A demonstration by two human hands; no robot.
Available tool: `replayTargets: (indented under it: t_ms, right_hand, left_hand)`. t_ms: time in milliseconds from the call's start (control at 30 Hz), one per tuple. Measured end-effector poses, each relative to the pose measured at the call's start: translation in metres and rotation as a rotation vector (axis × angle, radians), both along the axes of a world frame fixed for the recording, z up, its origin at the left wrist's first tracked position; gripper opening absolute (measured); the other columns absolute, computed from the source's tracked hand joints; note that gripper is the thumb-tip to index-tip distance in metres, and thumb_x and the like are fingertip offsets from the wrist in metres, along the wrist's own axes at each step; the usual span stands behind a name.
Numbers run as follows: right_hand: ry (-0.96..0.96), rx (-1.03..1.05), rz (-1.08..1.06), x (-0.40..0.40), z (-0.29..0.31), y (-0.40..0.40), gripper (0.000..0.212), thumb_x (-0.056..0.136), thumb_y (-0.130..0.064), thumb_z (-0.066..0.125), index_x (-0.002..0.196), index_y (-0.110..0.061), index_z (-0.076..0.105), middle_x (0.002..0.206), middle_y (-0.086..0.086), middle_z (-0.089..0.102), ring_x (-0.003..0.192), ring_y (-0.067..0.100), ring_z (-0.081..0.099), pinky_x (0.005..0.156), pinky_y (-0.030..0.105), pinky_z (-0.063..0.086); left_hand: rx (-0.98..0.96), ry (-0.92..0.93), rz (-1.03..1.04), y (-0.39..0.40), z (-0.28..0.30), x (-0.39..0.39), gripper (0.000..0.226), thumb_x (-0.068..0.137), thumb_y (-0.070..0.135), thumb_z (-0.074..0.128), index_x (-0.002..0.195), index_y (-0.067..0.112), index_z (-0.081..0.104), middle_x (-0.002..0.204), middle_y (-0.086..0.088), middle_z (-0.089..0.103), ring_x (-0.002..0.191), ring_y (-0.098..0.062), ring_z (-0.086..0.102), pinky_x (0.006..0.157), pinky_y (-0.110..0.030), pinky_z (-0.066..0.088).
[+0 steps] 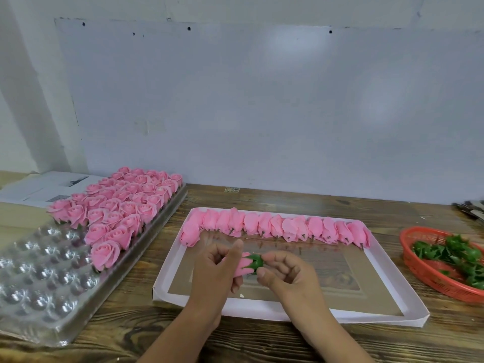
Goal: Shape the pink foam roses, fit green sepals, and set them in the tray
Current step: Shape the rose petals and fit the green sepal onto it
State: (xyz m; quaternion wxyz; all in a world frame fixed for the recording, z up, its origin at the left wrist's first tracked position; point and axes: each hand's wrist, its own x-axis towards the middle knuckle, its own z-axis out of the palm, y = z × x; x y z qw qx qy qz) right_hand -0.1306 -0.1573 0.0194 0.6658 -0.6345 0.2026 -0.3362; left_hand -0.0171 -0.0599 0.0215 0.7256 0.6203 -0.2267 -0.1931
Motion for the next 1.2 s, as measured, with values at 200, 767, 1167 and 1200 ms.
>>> replayTargets:
  t_ms: [200, 767, 1167, 1200]
  right_hand:
    - [-0.004, -0.025, 0.023, 0.0002, -0.0006, -0.0004, 0.026, 0.077, 0.014, 0.073, 0.092, -0.007, 0.071, 0.089, 0.007, 0.077, 0.083, 0.015, 0.074, 0.074, 0.019, 0.056]
    - [0.041, -0.094, -0.013, -0.0014, 0.0013, -0.0002, 0.021, 0.084, 0.01, 0.068, 0.087, -0.009, 0.074, 0.083, 0.004, 0.077, 0.077, 0.011, 0.072, 0.072, 0.022, 0.057]
    - [0.213, -0.538, -0.105, -0.0074, -0.0026, -0.0027, 0.032, 0.084, -0.014, 0.076, 0.085, -0.047, 0.073, 0.083, -0.028, 0.072, 0.079, -0.001, 0.067, 0.065, 0.008, 0.046]
    - [0.219, -0.573, -0.102, -0.0079, -0.0023, -0.0029, 0.036, 0.084, -0.014, 0.076, 0.085, -0.049, 0.071, 0.084, -0.031, 0.071, 0.08, -0.002, 0.067, 0.065, 0.007, 0.046]
  left_hand:
    - [0.004, 0.028, 0.014, -0.001, -0.0036, 0.0002, 0.052, 0.083, 0.052, 0.065, 0.08, 0.0, 0.066, 0.051, -0.008, 0.06, 0.042, -0.012, 0.051, 0.04, -0.023, 0.042]
    - [-0.004, -0.008, -0.063, 0.0005, -0.0003, -0.001, 0.035, 0.084, 0.05, 0.065, 0.06, 0.025, 0.069, 0.052, -0.008, 0.059, 0.042, -0.013, 0.052, 0.042, -0.022, 0.046]
    - [0.039, 0.008, -0.045, 0.0014, -0.0033, 0.0008, 0.037, 0.089, 0.035, 0.069, 0.054, 0.024, 0.069, 0.05, -0.005, 0.057, 0.04, -0.012, 0.05, 0.039, -0.022, 0.042]
    - [0.046, 0.01, -0.043, 0.0013, -0.0029, 0.0008, 0.038, 0.09, 0.035, 0.069, 0.053, 0.024, 0.068, 0.049, -0.005, 0.057, 0.04, -0.012, 0.049, 0.038, -0.022, 0.041]
